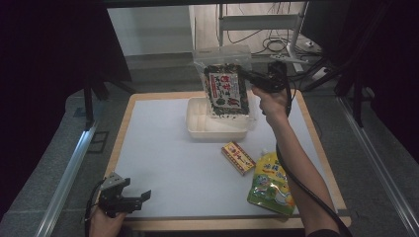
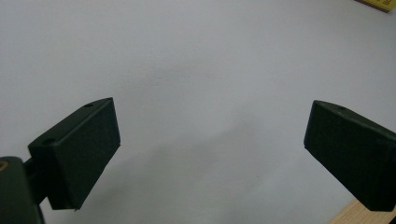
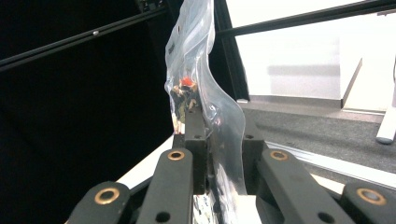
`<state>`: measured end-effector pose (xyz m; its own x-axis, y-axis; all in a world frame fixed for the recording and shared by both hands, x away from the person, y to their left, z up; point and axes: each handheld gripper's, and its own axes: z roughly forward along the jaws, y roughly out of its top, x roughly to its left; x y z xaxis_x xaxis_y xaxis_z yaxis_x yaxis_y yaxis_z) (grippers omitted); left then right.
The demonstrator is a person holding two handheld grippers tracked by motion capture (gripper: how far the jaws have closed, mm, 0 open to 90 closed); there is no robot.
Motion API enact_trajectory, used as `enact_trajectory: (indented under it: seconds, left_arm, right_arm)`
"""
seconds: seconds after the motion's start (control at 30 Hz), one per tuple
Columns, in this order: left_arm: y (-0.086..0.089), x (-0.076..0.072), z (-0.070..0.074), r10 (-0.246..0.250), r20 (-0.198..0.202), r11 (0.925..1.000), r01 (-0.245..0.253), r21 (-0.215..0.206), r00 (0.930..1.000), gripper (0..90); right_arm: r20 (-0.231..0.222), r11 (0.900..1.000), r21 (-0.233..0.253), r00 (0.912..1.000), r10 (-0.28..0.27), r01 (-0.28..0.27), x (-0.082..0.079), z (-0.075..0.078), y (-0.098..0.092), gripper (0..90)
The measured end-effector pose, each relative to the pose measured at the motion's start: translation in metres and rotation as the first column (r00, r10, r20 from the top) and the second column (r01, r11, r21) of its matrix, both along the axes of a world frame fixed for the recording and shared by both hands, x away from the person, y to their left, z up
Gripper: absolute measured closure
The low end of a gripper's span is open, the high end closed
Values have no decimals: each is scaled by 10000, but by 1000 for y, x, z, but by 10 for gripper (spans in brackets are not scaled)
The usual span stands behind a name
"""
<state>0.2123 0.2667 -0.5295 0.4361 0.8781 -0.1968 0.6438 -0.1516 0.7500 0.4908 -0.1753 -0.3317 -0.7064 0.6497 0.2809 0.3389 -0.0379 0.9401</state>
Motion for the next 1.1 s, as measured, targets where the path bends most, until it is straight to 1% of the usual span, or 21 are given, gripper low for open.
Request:
enact_trajectory:
  seconds: [0.2, 0.3, 0.5, 0.6, 0.73, 0.8, 0.9, 1.0, 1.1]
  left_arm:
    - [1, 0, 0, -46, -42, 10000, 46, -36, 10000, 34]
    - [1, 1, 0, -69, -66, 10000, 69, -66, 10000, 35]
    - [1, 1, -1, -107, -108, 9999, 106, -85, 9999, 35]
    - [0, 1, -1, -133, -128, 9999, 132, -76, 9998, 35]
    - [0, 2, -1, -140, -140, 9999, 139, -86, 9998, 35]
    - [0, 2, -1, -142, -155, 9999, 141, -90, 9998, 36]
    - [0, 2, -1, -164, -154, 9998, 163, -64, 9997, 36]
    - [0, 2, -1, -178, -162, 9998, 177, -60, 9997, 36]
    - [0, 2, -1, -178, -161, 9998, 177, -52, 9997, 37]
  right_arm:
    - [104, 9996, 159, 9997, -236, 234, 8, -7, 5, 794]
    - [257, 9985, 273, 9985, -483, 476, 15, -11, 8, 795]
    - [519, 9963, 277, 9953, -822, 808, 22, -20, 12, 797]
    - [525, 9959, 183, 9946, -897, 889, 27, -27, 14, 797]
    - [396, 9951, 334, 9948, -941, 928, 32, -38, 17, 796]
    - [401, 9953, 277, 9948, -934, 923, 34, -43, 19, 796]
    - [311, 9958, 157, 9954, -905, 900, 35, -52, 21, 796]
    - [349, 9954, 155, 9949, -947, 943, 36, -60, 23, 796]
    - [369, 9956, 139, 9950, -932, 927, 36, -63, 21, 795]
